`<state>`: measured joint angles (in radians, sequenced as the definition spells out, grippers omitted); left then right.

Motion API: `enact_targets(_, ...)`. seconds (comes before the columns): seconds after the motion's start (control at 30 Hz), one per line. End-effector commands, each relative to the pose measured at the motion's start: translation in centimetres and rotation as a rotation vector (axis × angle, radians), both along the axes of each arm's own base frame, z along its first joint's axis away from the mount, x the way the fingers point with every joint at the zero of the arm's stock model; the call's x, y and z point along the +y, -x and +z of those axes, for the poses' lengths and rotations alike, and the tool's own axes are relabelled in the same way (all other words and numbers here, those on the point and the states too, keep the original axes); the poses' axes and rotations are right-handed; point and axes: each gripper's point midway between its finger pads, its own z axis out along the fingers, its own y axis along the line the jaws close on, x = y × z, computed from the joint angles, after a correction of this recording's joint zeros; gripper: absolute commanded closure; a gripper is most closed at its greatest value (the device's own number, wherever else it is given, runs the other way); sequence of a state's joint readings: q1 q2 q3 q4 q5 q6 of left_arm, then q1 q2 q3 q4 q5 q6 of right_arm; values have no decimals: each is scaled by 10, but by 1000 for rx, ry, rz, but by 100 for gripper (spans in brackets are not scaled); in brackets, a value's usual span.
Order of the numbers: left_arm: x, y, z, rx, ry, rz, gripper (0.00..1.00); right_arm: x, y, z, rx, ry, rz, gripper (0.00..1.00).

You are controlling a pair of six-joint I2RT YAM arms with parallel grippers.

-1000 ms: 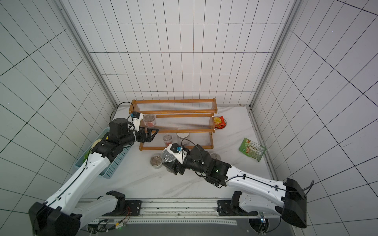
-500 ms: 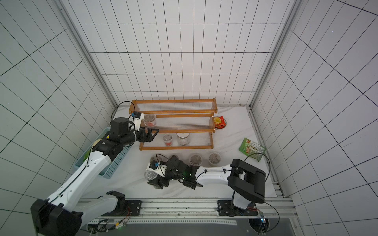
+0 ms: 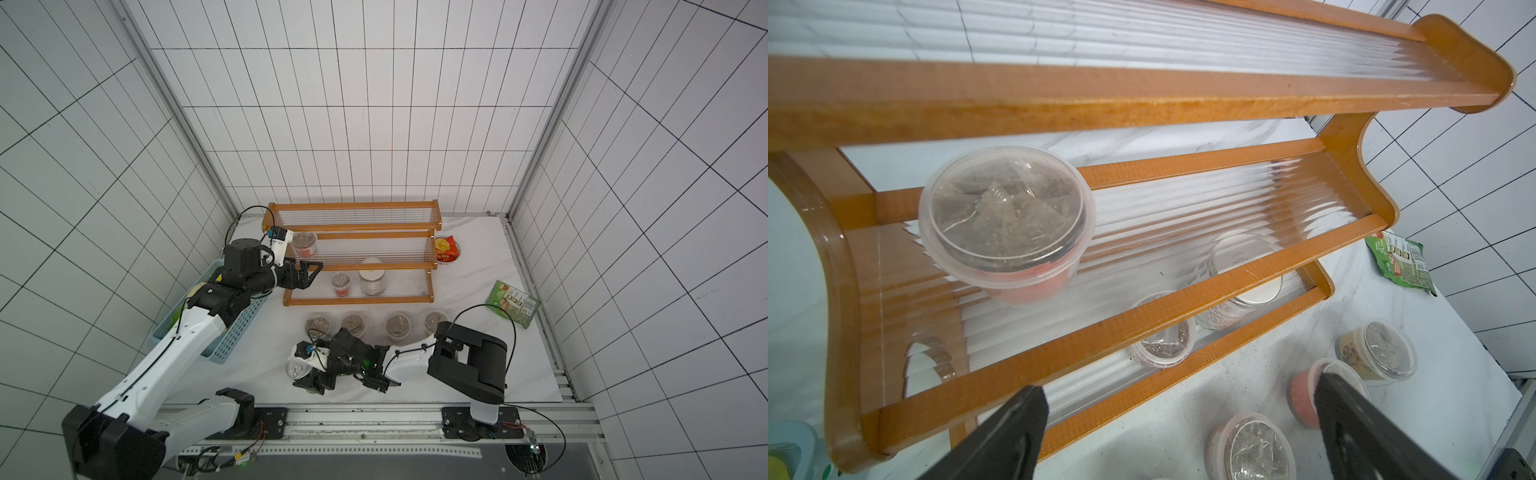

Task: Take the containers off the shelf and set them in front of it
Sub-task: 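Place the container at the center of the board, then pick up a container from the shelf.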

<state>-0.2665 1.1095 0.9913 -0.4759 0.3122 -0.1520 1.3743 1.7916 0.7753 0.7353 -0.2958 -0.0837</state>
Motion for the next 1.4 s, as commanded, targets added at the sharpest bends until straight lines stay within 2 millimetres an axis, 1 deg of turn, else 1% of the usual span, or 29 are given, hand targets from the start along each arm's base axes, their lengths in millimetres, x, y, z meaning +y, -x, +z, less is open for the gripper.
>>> enact_targets(0.0, -1, -1, 0, -2, -9, -14, 1, -2, -1, -3, -50, -9, -12, 15)
enact_targets(0.07, -1, -2, -3, 4, -15, -20, 2, -5, -2, -6, -58, 6, -18, 11)
enact_targets(0.17, -2, -5, -7, 11, -25, -23, 1, -10, -6, -5, -72, 9, -46, 5)
enact_targets(0.27, 0, -7, -10, 14, -38, -15, 2, -17, -8, 6, -87, 5, -58, 3)
enact_targets(0.33, 3, -9, -13, 19, -48, 8, 2, -25, -7, 13, -100, 17, -55, 0)
enact_targets(0.37, 6, -11, -15, 22, -56, 25, 1, -30, -7, 19, -106, 17, -55, 1)
enact_targets(0.47, 14, -16, -19, 14, -74, 80, 1, -47, -10, 38, -119, 9, -84, 1)
enact_targets(0.6, 17, -25, -22, -4, -77, 120, 2, -78, -13, 58, -113, 21, -118, 1)
enact_targets(0.67, 21, -31, -24, -17, -107, 162, 2, -96, -20, 68, -106, 26, -159, 1)
enact_targets(0.83, 18, -51, -20, -83, -140, 224, 2, -139, -56, 99, -118, 33, -308, 1)
enact_targets(0.93, 20, -64, -20, -90, -145, 271, 2, -161, -76, 116, -115, 12, -393, 1)
enact_targets(1.03, 24, -76, -18, -99, -145, 331, 2, -180, -96, 127, -115, -6, -476, 1)
enact_targets(1.13, 34, -86, -16, -103, -152, 410, 2, -194, -110, 138, -118, -31, -537, 1)
enact_targets(1.27, 25, -98, -7, -147, -109, 389, 1, -207, -122, 148, -135, -45, -592, 1)
enact_targets(1.37, 20, -105, -10, -142, -114, 372, 2, -216, -127, 152, -142, -51, -624, 1)
